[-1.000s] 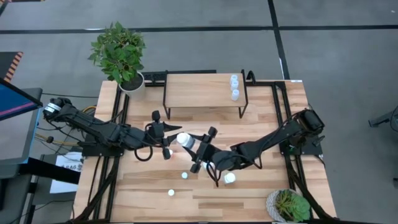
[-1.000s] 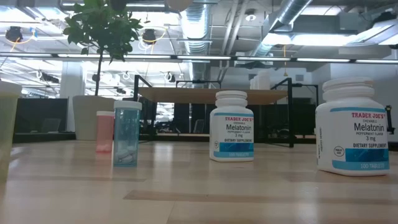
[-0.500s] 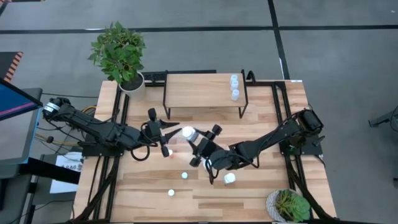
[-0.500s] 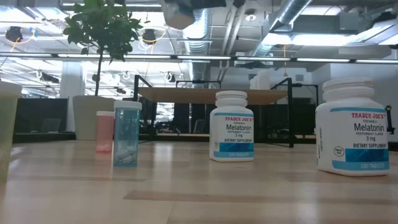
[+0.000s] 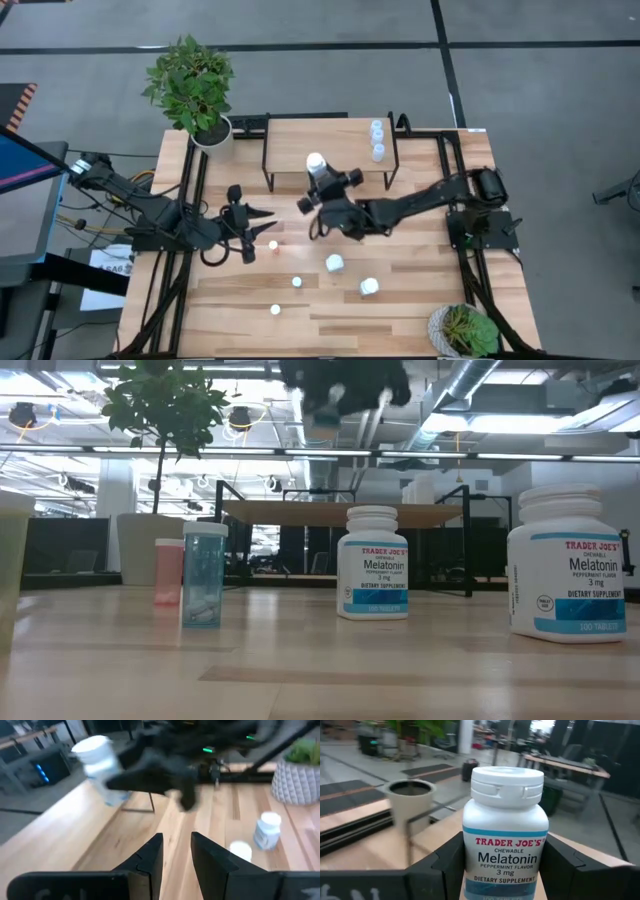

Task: Pick and place medicine bottles onto shelf by color
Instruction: Put the top white medicine bottle on the shelf

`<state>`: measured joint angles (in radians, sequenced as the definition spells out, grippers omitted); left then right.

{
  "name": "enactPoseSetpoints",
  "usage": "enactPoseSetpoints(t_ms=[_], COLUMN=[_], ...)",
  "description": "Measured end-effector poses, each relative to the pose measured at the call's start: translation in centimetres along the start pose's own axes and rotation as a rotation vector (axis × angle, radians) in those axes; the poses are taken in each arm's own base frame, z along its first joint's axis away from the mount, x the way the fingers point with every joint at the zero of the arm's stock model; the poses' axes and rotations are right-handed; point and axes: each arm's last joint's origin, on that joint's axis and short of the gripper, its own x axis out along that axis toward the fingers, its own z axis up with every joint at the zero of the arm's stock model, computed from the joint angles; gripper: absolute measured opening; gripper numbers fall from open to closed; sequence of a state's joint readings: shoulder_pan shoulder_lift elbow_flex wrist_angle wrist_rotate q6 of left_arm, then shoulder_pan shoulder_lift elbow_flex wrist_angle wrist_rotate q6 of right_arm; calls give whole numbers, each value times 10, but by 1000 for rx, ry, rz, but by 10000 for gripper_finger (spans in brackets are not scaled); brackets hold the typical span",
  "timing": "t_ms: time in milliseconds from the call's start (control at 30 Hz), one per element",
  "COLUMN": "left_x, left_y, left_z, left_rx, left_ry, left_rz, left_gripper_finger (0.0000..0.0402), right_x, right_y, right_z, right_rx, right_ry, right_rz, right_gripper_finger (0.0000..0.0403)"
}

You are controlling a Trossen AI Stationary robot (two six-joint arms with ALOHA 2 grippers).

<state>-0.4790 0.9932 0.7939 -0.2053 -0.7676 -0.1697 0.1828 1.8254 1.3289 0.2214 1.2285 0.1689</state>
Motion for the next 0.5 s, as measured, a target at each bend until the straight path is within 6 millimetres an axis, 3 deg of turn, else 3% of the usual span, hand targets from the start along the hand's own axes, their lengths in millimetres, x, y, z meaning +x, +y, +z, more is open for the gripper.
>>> enactPoseSetpoints(t_ms=[233, 500], left_x=[-3, -5], left_y=[-2, -3], left_z=[-8, -15], left_rx=[29, 33], left_ry=[60, 114], left_rz=[-9, -31], left_gripper_finger=[89, 89], right_x=[48, 80], right_y=[1, -2], right_z=[-25, -43], right_rx=[61, 108], right_ry=[-6, -20], right_rz=[-100, -149], right_gripper_finger=[213, 214])
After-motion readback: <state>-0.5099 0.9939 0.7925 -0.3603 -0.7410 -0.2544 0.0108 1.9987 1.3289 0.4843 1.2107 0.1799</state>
